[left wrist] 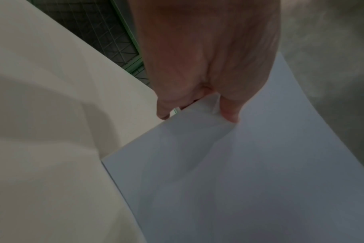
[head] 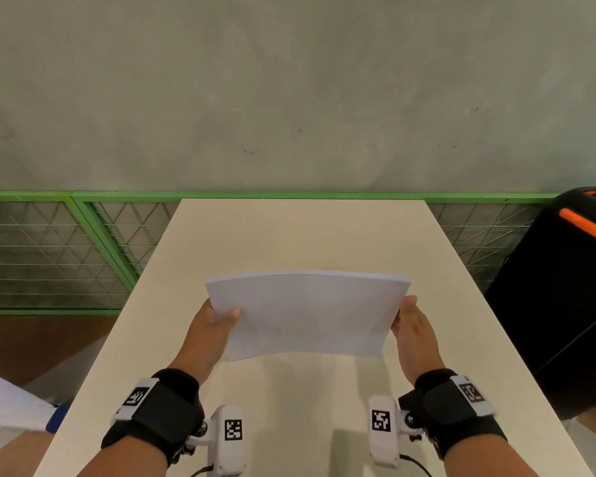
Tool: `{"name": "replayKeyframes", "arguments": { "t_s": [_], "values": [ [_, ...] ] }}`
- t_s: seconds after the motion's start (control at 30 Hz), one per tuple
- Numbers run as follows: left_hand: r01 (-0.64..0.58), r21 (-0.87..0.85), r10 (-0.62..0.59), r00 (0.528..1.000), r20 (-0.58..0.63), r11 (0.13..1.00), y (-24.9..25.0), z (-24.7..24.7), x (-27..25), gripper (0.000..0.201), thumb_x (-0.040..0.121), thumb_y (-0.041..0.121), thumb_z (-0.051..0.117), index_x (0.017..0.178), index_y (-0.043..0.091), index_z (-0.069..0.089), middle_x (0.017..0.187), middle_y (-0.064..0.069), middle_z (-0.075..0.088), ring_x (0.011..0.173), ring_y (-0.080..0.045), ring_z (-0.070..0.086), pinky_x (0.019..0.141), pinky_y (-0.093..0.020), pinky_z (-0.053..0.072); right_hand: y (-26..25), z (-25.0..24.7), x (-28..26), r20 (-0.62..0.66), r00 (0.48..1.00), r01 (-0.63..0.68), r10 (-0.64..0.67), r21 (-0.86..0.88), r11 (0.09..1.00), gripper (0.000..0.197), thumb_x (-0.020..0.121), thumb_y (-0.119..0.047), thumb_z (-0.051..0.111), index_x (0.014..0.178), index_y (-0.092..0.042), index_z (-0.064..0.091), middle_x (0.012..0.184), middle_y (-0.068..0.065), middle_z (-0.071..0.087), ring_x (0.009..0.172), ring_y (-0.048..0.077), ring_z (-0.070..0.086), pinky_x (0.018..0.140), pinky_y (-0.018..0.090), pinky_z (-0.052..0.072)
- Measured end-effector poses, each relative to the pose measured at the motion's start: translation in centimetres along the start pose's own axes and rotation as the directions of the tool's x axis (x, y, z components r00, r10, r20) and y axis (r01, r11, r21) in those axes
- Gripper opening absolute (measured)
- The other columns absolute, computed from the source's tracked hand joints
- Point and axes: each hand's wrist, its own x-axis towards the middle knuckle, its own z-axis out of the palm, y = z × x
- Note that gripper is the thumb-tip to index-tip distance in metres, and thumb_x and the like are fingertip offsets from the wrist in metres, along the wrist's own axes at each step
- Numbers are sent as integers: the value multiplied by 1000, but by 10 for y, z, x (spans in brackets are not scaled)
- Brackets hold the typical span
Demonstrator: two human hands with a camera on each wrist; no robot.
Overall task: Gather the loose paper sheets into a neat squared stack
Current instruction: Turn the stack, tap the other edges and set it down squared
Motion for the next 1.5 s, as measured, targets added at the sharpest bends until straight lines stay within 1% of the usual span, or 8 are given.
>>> {"name": "replayKeyframes", "arguments": {
  "t_s": [0.07,0.3,0.53,0.67,0.83,1.1,1.3,1.5],
  "values": [
    [18,43,-18,1000,-2,999,-3,-2,-1,31,94,12,49,125,13,52,120,-7,62,110,-26,57,84,-30,44,9,-3,-1,20,1000,-20,20,3,1000,62,70,-77,38,86,-24,65,93,-2,66,80,5,62,81,21,48],
    [40,222,-9,990,-141,974,0,-6,-1,18,89,22,60,100,7,56,100,-6,56,98,-25,51,79,-29,40,-1,-9,6,-39,999,-34,27,-199,979,26,97,-20,42,80,-10,59,80,2,53,72,15,46,68,24,36],
    [371,-181,-377,926,-2,911,10,-23,-7,24,89,17,39,87,7,61,55,-8,68,35,-14,52,57,-27,40,-18,-16,9,13,917,-398,400,126,909,48,94,-50,32,78,-12,58,55,12,59,38,17,41,47,23,34],
    [451,-336,-441,890,110,827,11,-31,-13,33,88,27,40,84,1,60,62,-18,72,41,-20,62,60,-29,51,-23,-23,8,82,858,-513,507,177,840,33,94,-33,43,84,-7,61,51,14,69,35,15,59,39,19,49],
    [421,-93,-413,906,94,902,12,-30,-13,27,88,1,48,111,-1,61,85,-13,57,71,-23,51,56,-27,48,-24,-32,6,160,870,-466,466,-45,884,18,87,0,50,74,-7,61,75,13,59,64,24,54,57,29,45],
    [97,-20,-96,994,43,995,17,-24,-12,51,92,2,48,139,21,40,99,5,73,93,-17,65,93,-39,47,-25,-28,2,49,985,-148,166,-254,956,62,92,-3,48,147,-19,25,113,30,62,100,36,60,93,42,47],
    [255,143,-252,967,-37,956,1,-14,-10,22,88,-1,50,98,6,68,93,-13,70,80,-27,63,73,-33,50,-4,-14,-1,-27,946,-306,324,-415,857,13,86,-1,50,77,-5,58,72,11,52,72,23,49,68,33,41],
    [246,334,-260,965,-1,910,-28,0,-14,16,85,0,49,87,1,65,86,-13,66,75,-23,56,67,-29,43,37,-4,-9,5,946,-253,324,-612,749,19,83,-3,50,65,-10,49,66,4,53,61,20,47,56,26,34]
  ]
}}
